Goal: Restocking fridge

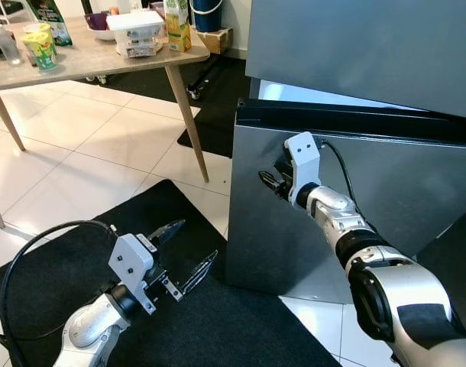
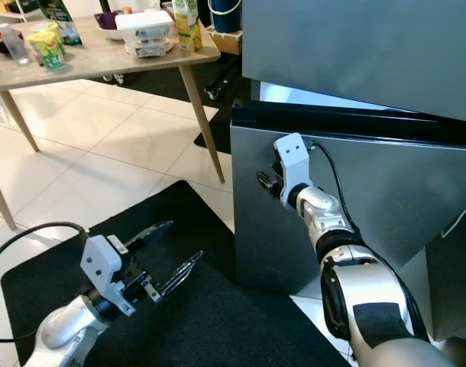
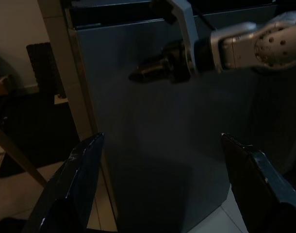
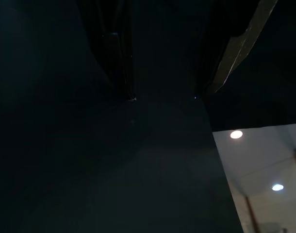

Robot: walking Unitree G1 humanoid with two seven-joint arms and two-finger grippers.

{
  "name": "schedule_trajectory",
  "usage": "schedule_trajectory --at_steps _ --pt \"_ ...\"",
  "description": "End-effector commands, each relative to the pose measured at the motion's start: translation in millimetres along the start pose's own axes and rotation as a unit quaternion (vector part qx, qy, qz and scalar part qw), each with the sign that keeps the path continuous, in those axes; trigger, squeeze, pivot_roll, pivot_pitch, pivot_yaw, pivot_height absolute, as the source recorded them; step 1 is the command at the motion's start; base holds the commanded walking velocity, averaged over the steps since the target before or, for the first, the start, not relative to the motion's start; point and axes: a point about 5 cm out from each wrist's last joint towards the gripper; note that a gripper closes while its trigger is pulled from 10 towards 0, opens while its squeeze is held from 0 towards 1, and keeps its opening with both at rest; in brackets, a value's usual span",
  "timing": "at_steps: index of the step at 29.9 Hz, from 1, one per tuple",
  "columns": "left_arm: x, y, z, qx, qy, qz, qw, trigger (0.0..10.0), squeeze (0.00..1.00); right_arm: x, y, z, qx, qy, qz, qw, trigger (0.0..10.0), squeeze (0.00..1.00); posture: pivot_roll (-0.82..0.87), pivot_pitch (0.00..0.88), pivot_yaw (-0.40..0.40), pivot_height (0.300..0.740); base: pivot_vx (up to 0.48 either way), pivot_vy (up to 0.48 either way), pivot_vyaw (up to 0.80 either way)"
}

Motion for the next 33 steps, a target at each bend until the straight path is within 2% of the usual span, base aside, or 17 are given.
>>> schedule_trajectory --at_steps 1,3,6,16,27,33 --pt "-1.1 0 -0.7 0.007 0.001 0.002 1.000 10.0 0.00 -3.1 6 2.0 0.003 -0.021 -0.008 1.000 10.0 0.00 0.10 0.198 -0.025 0.740 0.000 0.000 0.00" --pt "-1.1 0 -0.7 0.007 0.002 0.002 1.000 10.0 0.00 -3.6 7 2.3 0.004 -0.025 -0.011 1.000 10.0 0.00 0.10 0.198 -0.025 0.740 0.000 0.000 0.00" --pt "-3.7 3 0.9 0.005 0.003 0.004 1.000 10.0 0.00 -7.3 16 5.3 0.007 -0.067 -0.031 0.997 10.0 0.00 0.12 0.217 -0.032 0.740 0.000 0.000 0.00" --pt "-4.3 9 -1.0 0.003 0.009 0.008 1.000 10.0 0.00 -8.8 29 8.8 -0.001 -0.091 -0.038 0.995 10.0 0.00 0.15 0.247 -0.038 0.740 0.000 0.000 0.00" --pt "-2.7 15 -0.2 0.004 0.012 0.014 1.000 10.0 0.00 -25.7 46 6.4 -0.017 -0.170 -0.051 0.984 10.0 0.00 0.17 0.258 -0.038 0.740 0.000 0.000 0.00" --pt "-1.0 14 2.6 0.003 0.012 0.014 1.000 10.0 0.00 -32.3 40 2.4 -0.019 -0.181 -0.022 0.983 10.0 0.00 0.16 0.246 -0.036 0.740 0.000 0.000 0.00"
Point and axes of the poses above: a point about 5 cm out from each wrist's last joint towards the gripper, its own z axis pointing out of the wrist towards the gripper, its own y axis along the axis of the wrist's last joint, x = y × z, and after that the axes turned 3 degrees about -z, right-handed
